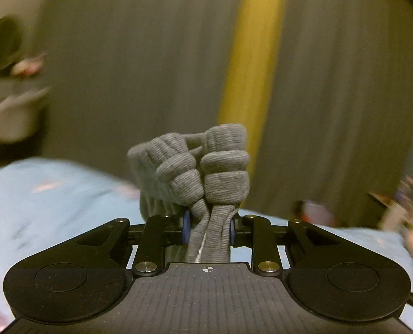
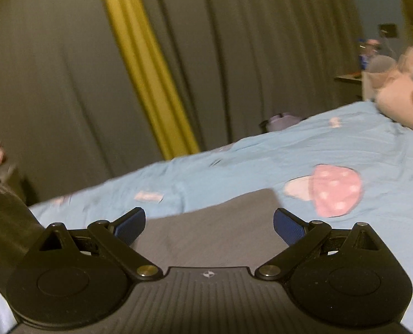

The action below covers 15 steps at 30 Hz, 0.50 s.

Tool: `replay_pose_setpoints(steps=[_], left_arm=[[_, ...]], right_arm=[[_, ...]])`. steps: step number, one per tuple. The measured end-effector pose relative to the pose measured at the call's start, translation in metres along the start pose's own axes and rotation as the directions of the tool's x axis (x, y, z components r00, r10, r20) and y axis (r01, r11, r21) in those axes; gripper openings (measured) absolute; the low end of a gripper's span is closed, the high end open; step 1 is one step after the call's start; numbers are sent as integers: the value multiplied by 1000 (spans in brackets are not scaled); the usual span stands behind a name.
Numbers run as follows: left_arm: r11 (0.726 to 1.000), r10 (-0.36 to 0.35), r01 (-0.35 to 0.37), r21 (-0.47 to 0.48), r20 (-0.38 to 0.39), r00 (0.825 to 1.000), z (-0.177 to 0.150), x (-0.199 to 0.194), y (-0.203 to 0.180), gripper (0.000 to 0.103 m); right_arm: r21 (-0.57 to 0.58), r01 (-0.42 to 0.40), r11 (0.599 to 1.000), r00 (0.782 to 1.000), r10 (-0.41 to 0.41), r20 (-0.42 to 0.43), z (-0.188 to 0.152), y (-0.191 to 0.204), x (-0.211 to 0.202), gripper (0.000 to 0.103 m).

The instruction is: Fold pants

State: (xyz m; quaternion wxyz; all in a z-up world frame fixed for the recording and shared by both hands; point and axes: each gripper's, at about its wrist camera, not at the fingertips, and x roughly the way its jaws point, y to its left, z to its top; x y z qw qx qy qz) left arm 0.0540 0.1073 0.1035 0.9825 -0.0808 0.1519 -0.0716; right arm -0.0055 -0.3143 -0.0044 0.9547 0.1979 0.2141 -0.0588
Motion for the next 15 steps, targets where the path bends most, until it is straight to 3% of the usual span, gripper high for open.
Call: replay_pose_setpoints(steps=[4,6,8,10,12,13,15], left_arm=[[969,-184,187,164,-35,982,-29,4,-98,28],[940,-233,254,229,-116,965,-61,16,-142,28],[924,-221,282,259,-240,945,-100,36,-175,28],[925,-175,289,247,-399,900,-140,60,-192,29],[927,-104,278,252,-540,835,-173,68,-204,41],[922,-86,272,276,-539,838,-180,63,-205,42],[906,-89,280,316,-506,858,-178,46,-201,70]], right_arm=[[41,7,999,1000,-7,9,4,-23,-8,99],[52,5,999,1000,-5,2,4,-32,-9,99],[72,11,997,1000,-10,-16,2,-42,-10,99],[101,11,995,999,-5,-54,-2,-51,-8,99],[129,-10,992,994,24,-103,-7,-58,-5,99],[134,-26,991,992,41,-117,-9,-60,-4,99],[145,-58,988,987,78,-140,-10,-64,0,99]])
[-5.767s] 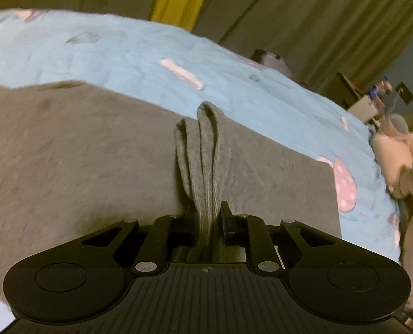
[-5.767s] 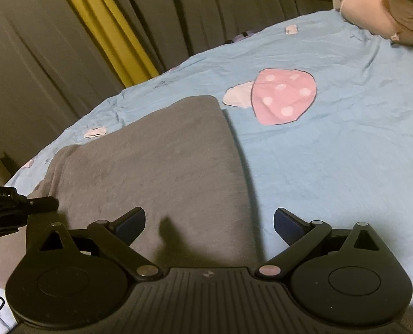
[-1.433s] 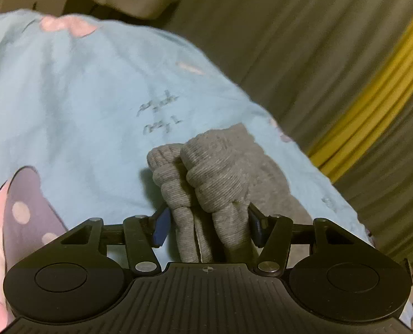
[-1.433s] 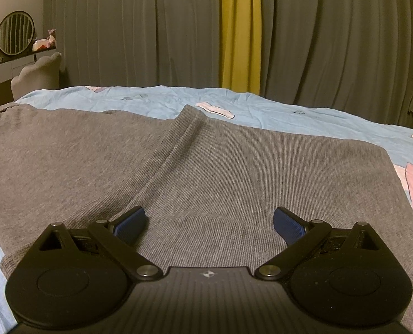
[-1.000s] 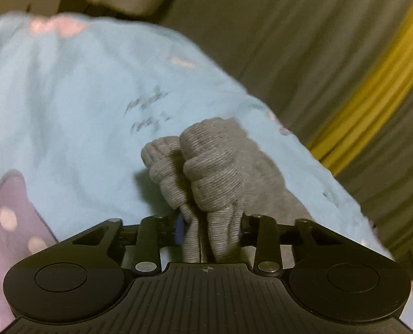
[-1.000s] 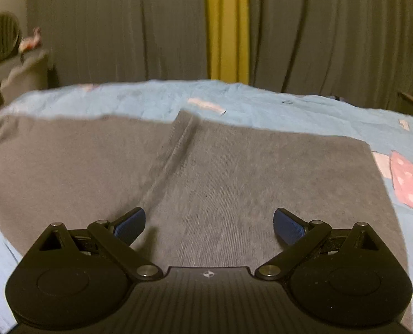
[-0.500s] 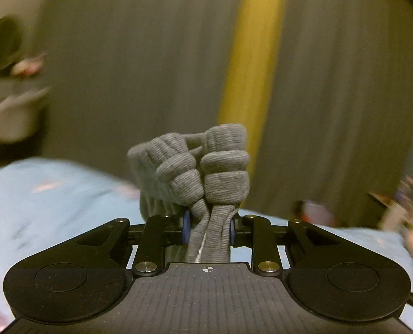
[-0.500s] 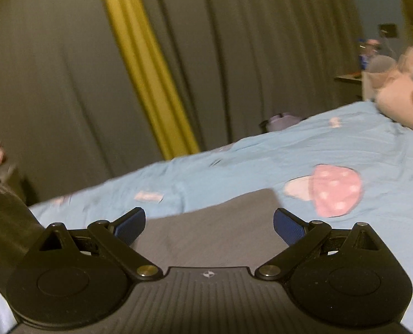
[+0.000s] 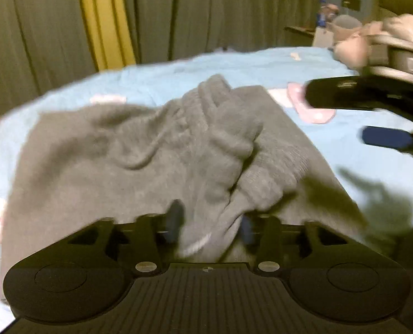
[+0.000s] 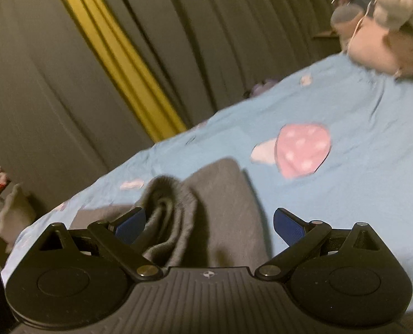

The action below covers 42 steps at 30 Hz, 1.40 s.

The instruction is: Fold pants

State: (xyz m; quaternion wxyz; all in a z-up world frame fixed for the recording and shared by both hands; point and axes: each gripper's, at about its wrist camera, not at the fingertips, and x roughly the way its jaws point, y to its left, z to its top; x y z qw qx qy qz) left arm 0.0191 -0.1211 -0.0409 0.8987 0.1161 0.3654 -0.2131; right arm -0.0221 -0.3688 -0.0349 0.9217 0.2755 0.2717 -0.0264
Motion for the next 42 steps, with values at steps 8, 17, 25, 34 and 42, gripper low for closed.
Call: replay_pose_setpoints(steps=[8,17,25,34,42], left_arm=[[909,161,-117,-399,78,984,-16,-77,100,96],[616,278,-218,-757,-51,959,-61,-72,213,96],[680,189,-156,-716,-34,981,-59,-58,201,96],[664,115,-47,-746,39,993,-65,-66,202,96],[793,-78,150,-590,147,986,-54,-74,174,96]], right_arm=[[235,-140,962,958,192,-213,-12,-12,37,99],[318,-174,932,926,264,-269,-19,-7,62,62],[253,-146,956,918,227,-326,-18,24,86,72],[265,-169,949,940,236,-247,4,51,65,44],[312,-292,904,935,339,-108,54,73,34,44]])
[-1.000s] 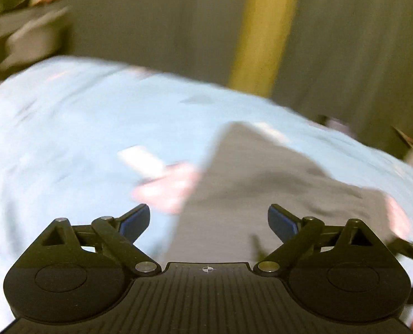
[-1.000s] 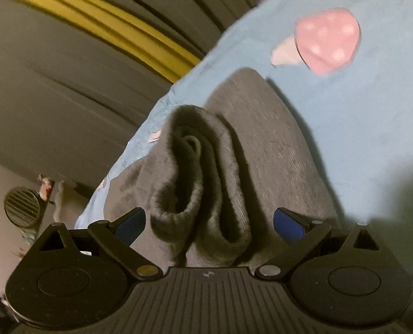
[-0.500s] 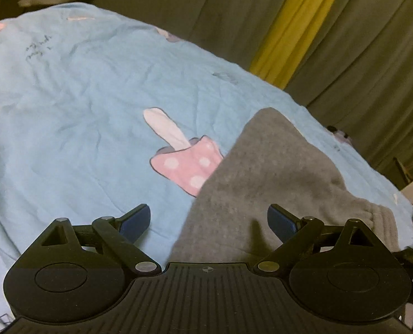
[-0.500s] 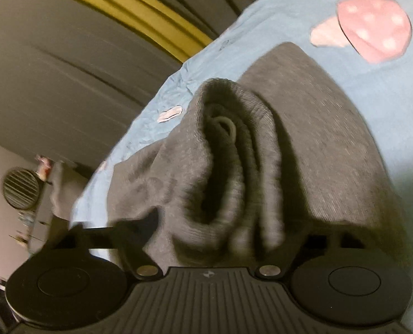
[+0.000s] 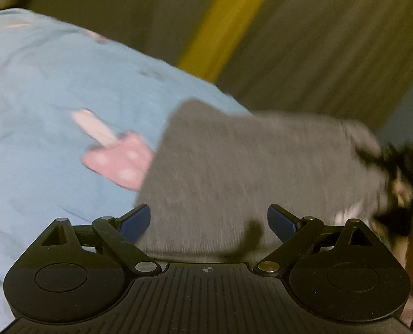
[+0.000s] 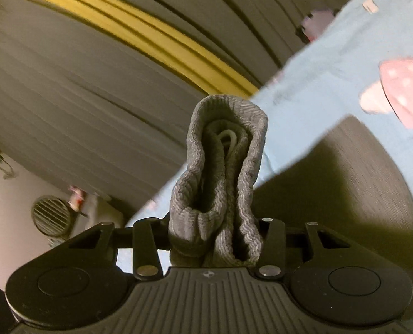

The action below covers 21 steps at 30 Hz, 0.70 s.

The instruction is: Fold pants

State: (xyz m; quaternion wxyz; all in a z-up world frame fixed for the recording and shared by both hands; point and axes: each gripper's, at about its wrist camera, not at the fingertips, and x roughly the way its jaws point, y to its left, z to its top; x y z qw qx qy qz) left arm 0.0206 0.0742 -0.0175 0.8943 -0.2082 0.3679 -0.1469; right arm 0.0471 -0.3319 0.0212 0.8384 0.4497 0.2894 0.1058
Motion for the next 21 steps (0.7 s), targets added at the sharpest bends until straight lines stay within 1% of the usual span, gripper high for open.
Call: replay_pose_setpoints(steps=[2,4,8,10,11,13,17,18,20,21], left_arm=[[998,-13,15,56,-28,1000,-3,3,-9,96],[994,24,-20,108,-43,999,-5,7,-18,96],[988,74,-58,146,-103,992,-8,18,-23,96],[985,85,-65,159,-119,989,-10,22,-22,96],[982,104,-82,171,-128,986,-11,24,-23,96],[973,150,-118,197,-157,976,-12,31,-26,96],[958,207,-157,239,-201,957,-15,42,-29,96],[953,233,-181,245,-207,950,-16,44,-29,96],[936,306,-253,243,-214,927,-16,48,-26,95],[939,307,-260,226,-210,928,-15,47,-24,93]], right_arm=[[-1,-10,1000,1000,10,13,6,5,-5,44],[-17,-5,1000,1000,5,20,9,8,-11,44],[-7,-2,1000,1000,3,27,12,13,-15,44],[-7,-10,1000,999,10,33,13,16,-18,44],[-4,-17,1000,999,17,38,14,16,-19,44],[9,-29,1000,999,28,40,16,12,-20,44],[26,-27,999,999,26,40,18,9,-24,44],[32,-29,999,999,27,41,18,6,-25,44],[56,-32,998,998,29,50,19,-1,-28,44],[66,-29,997,998,26,54,19,-4,-30,44]])
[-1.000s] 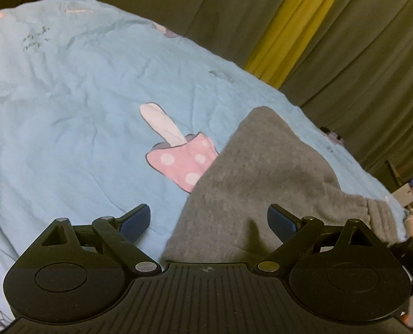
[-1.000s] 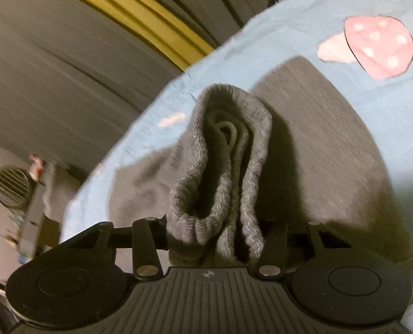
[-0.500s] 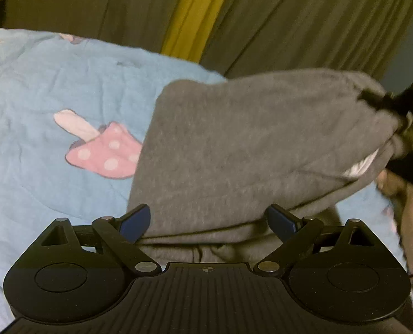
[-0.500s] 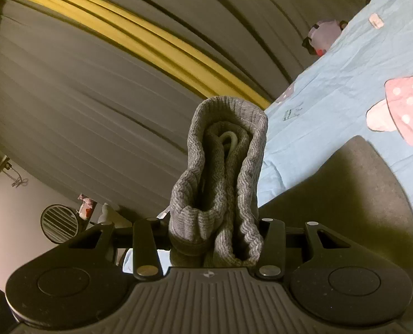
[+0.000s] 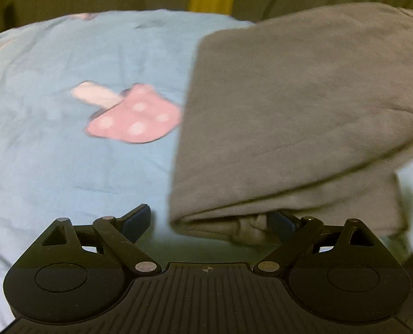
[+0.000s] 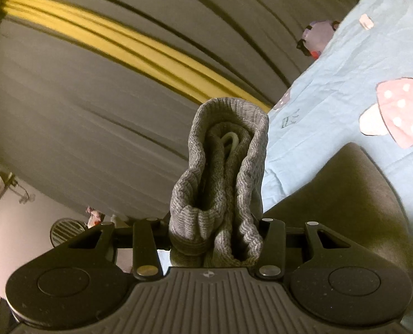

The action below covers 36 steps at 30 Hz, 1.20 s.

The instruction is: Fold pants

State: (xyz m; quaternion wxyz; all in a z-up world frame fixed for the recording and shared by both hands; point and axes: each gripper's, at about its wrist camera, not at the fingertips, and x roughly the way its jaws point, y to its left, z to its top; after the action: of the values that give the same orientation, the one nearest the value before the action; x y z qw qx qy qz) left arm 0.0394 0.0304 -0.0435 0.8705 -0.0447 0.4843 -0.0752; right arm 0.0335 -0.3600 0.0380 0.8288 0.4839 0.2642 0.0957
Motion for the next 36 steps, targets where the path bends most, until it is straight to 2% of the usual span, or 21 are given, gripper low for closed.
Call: replay_pose_setpoints(steps=[5,8,10,12,13,14,16,17,19,21,22,23,24,25,26,28,29,31,32,34,36], left_arm=[[985,-86,105,-135,138,987,-1,-24,26,92],[975,-77,112,-192,184,980,-2,-31,36,92],[967,-78,126,-220,216,973,-2,-36,40,93],[959,-76,137,-248,242,967,-1,-39,44,93],[955,-74,143,-259,260,963,-1,-41,46,94],[952,-70,148,-269,277,958,-2,-44,47,96],[949,-59,146,-280,296,953,-1,-45,49,96],[951,-57,140,-276,290,955,0,-44,48,96],[959,-54,123,-254,264,963,2,-38,42,96],[971,-52,106,-216,246,968,5,-31,33,96],[977,-49,95,-189,238,970,5,-28,28,96],[984,-43,82,-159,232,972,6,-25,22,96],[988,-41,74,-135,231,972,6,-22,17,96],[992,-40,66,-109,224,974,7,-19,11,96],[994,-41,61,-88,210,977,7,-15,6,96],[998,-36,43,-46,149,988,8,-5,-1,96],[999,-23,26,-34,108,994,9,2,-4,96],[999,3,-1,-41,44,999,9,12,-3,98],[999,0,2,-55,20,1000,9,16,-1,98],[996,-11,11,-84,7,1000,10,16,4,98],[996,-2,6,-87,50,999,9,6,6,97]], right_arm=[[20,59,998,998,-58,-7,-2,-28,-7,44],[32,116,993,991,-114,-65,-7,-63,3,45],[-10,215,977,968,-214,-130,-14,-85,16,47],[-66,338,939,926,-344,-153,-22,-103,22,52],[-77,333,940,927,-341,-153,-25,-110,20,51],[-58,304,951,940,-309,-147,-26,-113,16,54],[-37,297,954,946,-300,-120,-27,-111,7,60],[-67,329,942,939,-334,-85,-28,-103,3,69],[-185,407,894,913,-406,44,-30,-83,-8,78],[-284,441,851,897,-411,161,-35,-61,-17,78],[-323,438,839,898,-393,198,-38,-54,-21,78],[-358,430,829,901,-370,224,-42,-47,-22,70],[-408,408,817,911,-338,235,-49,-40,-21,59],[-448,395,802,918,-321,233,-53,-35,-17,39],[-478,386,789,922,-316,223,-58,-33,-12,36],[-508,366,780,929,-332,161,-68,-38,5,35],[-523,396,755,914,-380,143,-74,-42,14,35],[-592,464,659,871,-463,167,-86,-44,28,34],[-610,467,640,867,-466,175,-89,-41,29,35],[-613,472,633,864,-471,179,-89,-35,27,35],[-595,471,652,871,-453,193,-92,-31,18,35]])
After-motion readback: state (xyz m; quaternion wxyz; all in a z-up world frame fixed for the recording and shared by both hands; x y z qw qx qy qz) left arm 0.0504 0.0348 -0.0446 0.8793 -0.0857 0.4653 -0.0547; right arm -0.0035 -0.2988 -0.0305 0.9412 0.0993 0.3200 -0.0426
